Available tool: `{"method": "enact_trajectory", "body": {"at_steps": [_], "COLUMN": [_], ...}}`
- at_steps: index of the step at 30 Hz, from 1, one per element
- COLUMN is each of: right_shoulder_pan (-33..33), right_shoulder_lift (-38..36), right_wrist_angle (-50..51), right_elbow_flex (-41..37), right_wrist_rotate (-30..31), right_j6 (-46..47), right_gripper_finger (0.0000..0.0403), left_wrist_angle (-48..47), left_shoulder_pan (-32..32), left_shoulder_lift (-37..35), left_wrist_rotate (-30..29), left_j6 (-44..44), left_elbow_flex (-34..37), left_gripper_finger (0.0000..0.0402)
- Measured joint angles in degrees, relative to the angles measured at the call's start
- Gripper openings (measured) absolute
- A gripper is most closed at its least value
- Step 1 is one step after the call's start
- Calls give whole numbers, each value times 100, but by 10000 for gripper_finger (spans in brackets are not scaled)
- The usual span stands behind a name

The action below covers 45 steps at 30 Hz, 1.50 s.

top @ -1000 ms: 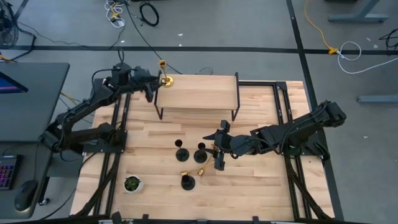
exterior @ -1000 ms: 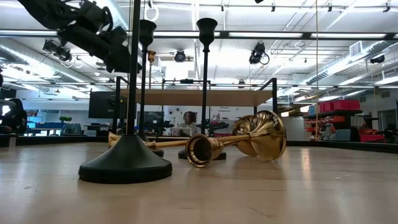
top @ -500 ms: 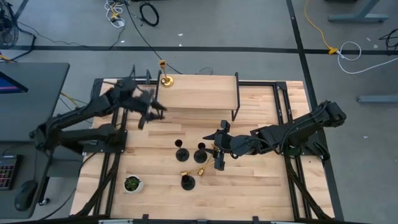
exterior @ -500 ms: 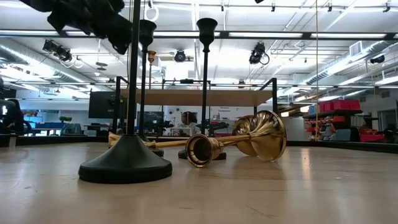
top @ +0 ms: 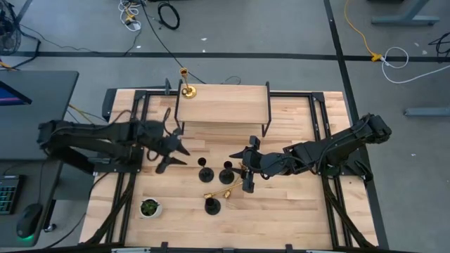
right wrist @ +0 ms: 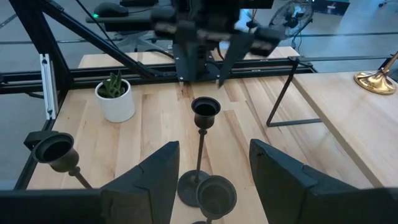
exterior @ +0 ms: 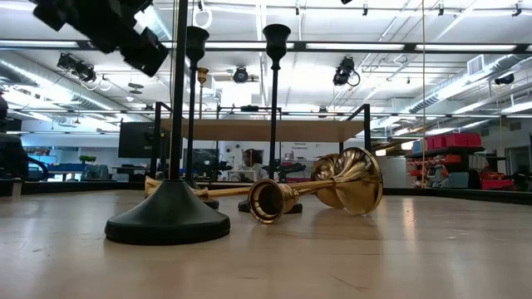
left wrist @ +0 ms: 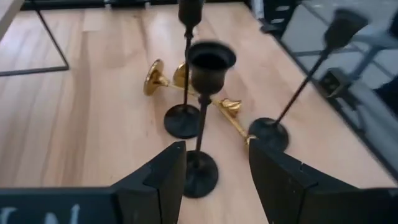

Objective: Pick & Place candle stick holders
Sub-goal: Put the top left black candle holder on the shelf

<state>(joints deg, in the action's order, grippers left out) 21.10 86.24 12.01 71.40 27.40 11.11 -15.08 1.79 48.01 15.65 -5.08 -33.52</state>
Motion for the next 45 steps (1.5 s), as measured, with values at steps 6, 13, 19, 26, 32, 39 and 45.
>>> {"method": "enact_trajectory", "body": {"at_steps": [6,13,19,26,32,39,45], "right_shoulder_pan": [0,2,0,0,0,0,0], "right_shoulder_lift": [0,0,0,0,0,0,0], "right_wrist_angle": [0,-4,-57,-94,-138,-138,-136], "right_elbow_flex": [0,0,0,0,0,0,0], "right_wrist_rotate": [-299,-542,-540,-540,-547,-603,-598], "right_j6": [44,42,-13,-109,-109,-109,-109], "right_gripper_finger": [197,197,197,197,197,197,197], "left_wrist_angle": [1616,3382,4315,4739,5536,6339,7253], "left_shoulder_pan": [-605,-821,-849,-929,-982,-960,-973], "left_shoulder_lift": [0,-2,0,184,936,1780,2342], "left_wrist_rotate": [-814,-1147,-1253,-1239,-1331,-1782,-1430], "left_j6": [268,642,769,755,700,676,728], "left_elbow_flex": [849,1812,2309,2466,2464,2459,2455], "left_gripper_finger": [177,177,177,177,177,177,177]}}
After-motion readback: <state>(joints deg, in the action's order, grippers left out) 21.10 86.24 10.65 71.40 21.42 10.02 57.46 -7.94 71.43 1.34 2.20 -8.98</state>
